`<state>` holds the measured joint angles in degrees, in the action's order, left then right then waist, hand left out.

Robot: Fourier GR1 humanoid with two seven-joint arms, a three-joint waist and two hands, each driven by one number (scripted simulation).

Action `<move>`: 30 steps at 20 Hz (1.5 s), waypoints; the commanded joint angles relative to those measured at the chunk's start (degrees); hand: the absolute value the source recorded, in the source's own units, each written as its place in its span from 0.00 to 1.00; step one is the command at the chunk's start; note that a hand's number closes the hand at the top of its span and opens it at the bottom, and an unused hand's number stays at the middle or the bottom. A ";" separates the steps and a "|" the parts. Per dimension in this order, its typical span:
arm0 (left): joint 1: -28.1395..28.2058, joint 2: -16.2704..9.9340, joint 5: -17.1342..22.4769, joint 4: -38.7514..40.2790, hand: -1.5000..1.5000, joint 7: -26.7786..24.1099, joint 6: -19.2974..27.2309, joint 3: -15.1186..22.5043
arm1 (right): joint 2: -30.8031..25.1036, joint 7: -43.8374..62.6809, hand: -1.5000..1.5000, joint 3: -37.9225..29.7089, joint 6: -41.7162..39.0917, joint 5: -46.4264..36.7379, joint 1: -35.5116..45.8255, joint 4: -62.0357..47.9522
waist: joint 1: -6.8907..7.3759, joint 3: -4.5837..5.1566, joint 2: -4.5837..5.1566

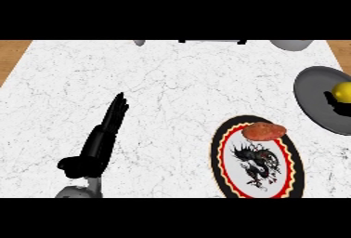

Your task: Pick the lemon from the plate and place it in the pan

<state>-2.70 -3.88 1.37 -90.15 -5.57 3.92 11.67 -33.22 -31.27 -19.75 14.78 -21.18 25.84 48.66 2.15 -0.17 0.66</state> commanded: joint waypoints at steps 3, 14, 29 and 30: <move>-1.41 0.79 -0.88 0.61 0.50 -0.63 -0.21 0.80 | -1.41 -9.09 1.00 -3.65 4.74 -0.44 11.62 -20.65 | 1.15 -0.10 0.59; -3.31 0.64 0.06 1.47 0.50 -0.09 -1.62 0.33 | -4.37 -1.24 0.00 6.56 -12.54 -10.56 17.00 -35.36 | 3.65 -0.20 1.67; -1.48 1.52 -0.42 -0.46 0.50 0.26 0.05 0.04 | -8.84 -10.88 0.00 -7.85 -26.25 3.38 20.87 -41.11 | 1.21 -0.24 0.80; -1.76 1.07 -0.47 0.26 0.50 -0.01 -0.53 -0.05 | -8.99 -12.99 0.00 -8.05 -27.21 3.55 19.19 -41.36 | 1.15 -0.28 0.99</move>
<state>-4.04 -3.11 1.29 -89.68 -6.12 2.88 11.59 -40.33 -42.42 -25.21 -7.34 -20.23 46.00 8.97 3.78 -0.44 1.67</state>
